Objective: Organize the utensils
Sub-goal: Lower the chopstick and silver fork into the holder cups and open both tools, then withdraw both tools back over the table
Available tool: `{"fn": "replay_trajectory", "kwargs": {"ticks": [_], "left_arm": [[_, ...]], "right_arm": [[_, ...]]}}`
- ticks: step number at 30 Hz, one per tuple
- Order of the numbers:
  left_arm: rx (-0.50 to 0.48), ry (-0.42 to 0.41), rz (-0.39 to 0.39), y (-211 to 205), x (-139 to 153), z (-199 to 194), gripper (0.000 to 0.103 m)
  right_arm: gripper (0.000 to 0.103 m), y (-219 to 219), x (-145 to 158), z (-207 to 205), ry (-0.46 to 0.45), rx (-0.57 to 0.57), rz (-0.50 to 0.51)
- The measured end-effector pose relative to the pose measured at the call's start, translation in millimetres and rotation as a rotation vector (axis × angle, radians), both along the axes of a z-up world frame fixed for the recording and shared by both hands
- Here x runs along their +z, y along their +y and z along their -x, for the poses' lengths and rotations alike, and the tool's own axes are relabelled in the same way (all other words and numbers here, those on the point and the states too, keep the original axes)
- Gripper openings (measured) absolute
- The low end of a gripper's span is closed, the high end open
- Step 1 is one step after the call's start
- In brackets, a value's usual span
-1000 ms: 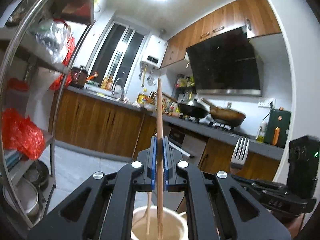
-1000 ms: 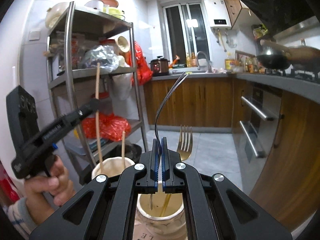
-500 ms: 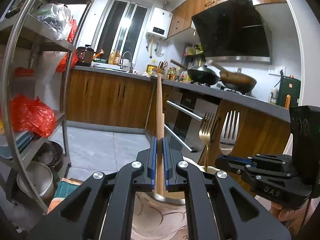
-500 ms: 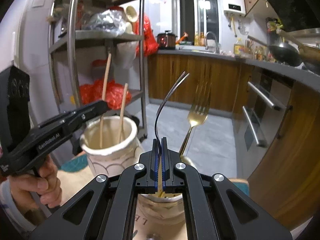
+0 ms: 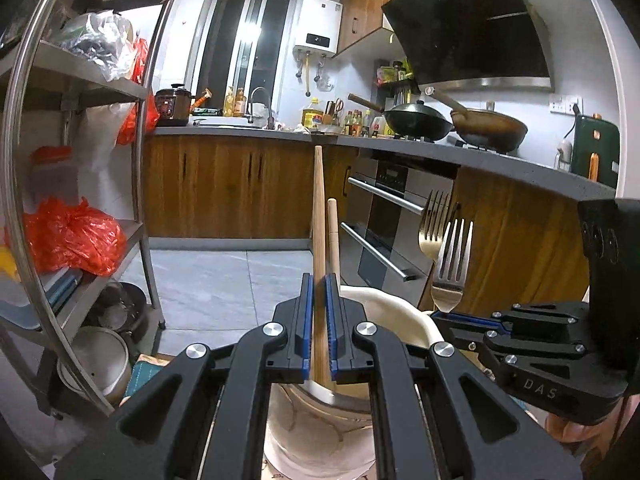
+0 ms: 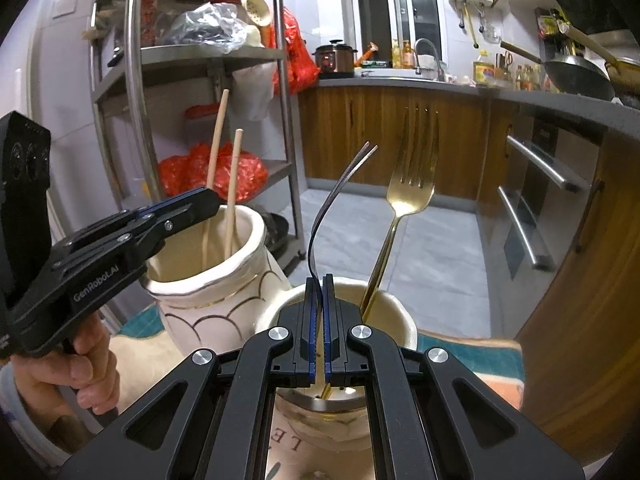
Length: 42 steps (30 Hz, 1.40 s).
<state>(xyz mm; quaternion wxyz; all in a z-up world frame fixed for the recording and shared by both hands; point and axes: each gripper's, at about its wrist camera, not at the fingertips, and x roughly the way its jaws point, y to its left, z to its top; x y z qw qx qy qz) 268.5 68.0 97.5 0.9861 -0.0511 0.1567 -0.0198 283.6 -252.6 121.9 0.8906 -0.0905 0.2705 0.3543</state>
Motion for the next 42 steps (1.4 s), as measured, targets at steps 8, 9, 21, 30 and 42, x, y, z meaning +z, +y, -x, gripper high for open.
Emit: {"fn": "replay_trajectory", "kwargs": {"ticks": [8, 9, 21, 30, 42], "left_arm": [[0.009, 0.000, -0.018, -4.4, 0.7, 0.6, 0.007], [0.008, 0.000, -0.019, -4.5, 0.8, 0.7, 0.007], [0.021, -0.032, -0.043, -8.6, 7.0, 8.3, 0.042], [0.022, -0.044, -0.007, 1.8, 12.1, 26.5, 0.042], [0.076, 0.091, 0.022, 23.7, -8.9, 71.5, 0.042]], "right_arm": [[0.005, -3.9, -6.9, -14.8, 0.049, -0.014, -0.079], [0.005, -4.1, -7.3, -16.4, 0.053, -0.015, -0.084], [0.022, -7.2, -7.1, -13.6, 0.064, -0.022, -0.097], [0.024, -20.4, 4.5, 0.4, 0.032, -0.021, -0.121], [0.024, -59.8, 4.5, 38.5, 0.045, -0.012, -0.161]]}}
